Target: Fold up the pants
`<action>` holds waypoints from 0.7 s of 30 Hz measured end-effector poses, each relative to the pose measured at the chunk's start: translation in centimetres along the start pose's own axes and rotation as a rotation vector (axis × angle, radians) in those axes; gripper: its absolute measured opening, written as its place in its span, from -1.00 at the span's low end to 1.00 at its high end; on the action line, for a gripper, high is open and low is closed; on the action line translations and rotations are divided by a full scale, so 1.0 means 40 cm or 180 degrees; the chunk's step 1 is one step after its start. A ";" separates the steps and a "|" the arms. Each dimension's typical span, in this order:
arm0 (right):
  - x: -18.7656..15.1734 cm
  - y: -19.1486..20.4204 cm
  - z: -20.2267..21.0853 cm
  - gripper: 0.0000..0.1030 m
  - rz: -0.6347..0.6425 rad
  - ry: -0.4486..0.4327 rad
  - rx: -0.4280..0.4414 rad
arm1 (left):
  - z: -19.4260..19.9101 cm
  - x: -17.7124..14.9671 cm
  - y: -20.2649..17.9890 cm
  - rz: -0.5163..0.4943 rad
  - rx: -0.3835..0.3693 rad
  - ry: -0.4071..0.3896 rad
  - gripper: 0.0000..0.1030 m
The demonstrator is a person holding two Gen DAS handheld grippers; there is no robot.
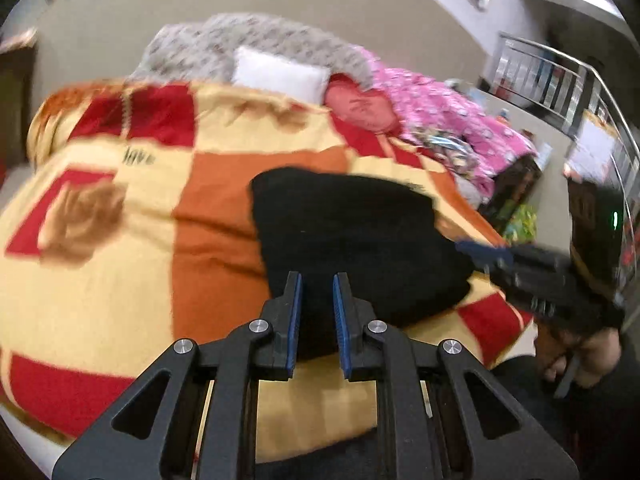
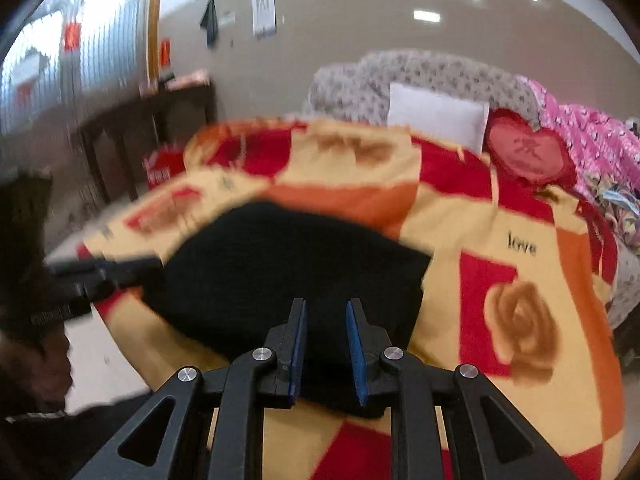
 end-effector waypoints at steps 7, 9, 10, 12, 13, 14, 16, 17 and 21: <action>-0.069 -0.049 -0.018 -0.63 -0.0320 -0.0049 0.0036 | -0.053 0.003 0.025 0.0111 -0.0052 0.0287 -0.67; -0.077 -0.051 -0.017 -0.63 -0.0361 -0.0111 0.0045 | -0.043 0.034 0.017 0.0064 -0.0028 0.0330 -0.68; -0.076 -0.047 -0.016 -0.63 -0.0364 -0.0135 0.0040 | -0.031 0.061 0.011 0.0020 -0.0024 0.0226 -0.68; -0.083 -0.041 -0.013 -0.63 -0.0356 -0.0190 0.0002 | -0.031 0.106 0.006 -0.0019 -0.0018 0.0109 -0.68; -0.079 -0.035 -0.014 -0.63 -0.0339 -0.0203 -0.0024 | -0.052 0.132 0.004 -0.0024 -0.0002 0.0145 -0.68; -0.080 -0.031 -0.013 -0.63 -0.0322 -0.0213 -0.0051 | -0.079 0.148 0.004 -0.0038 0.0022 0.0226 -0.68; -0.079 -0.029 -0.011 -0.62 -0.0329 -0.0228 -0.0056 | -0.158 0.164 0.015 -0.0047 0.0229 0.0504 -0.67; -0.081 -0.032 -0.010 -0.62 -0.0348 -0.0237 -0.0040 | -0.189 0.162 0.023 -0.0033 0.0321 0.0643 -0.67; -0.082 -0.034 -0.010 -0.62 -0.0382 -0.0257 -0.0018 | -0.208 0.167 -0.006 -0.0198 0.0590 0.0719 -0.68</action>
Point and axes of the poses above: each gripper's, at about its wrist camera, not at the fingertips, and z roughly against the way its jaws point, y to its left, x to its top, the point moved 1 cm from there along -z, roughly the way its jaws point, and after that the axes turned 1 degree about z, right-handed, at the moved point
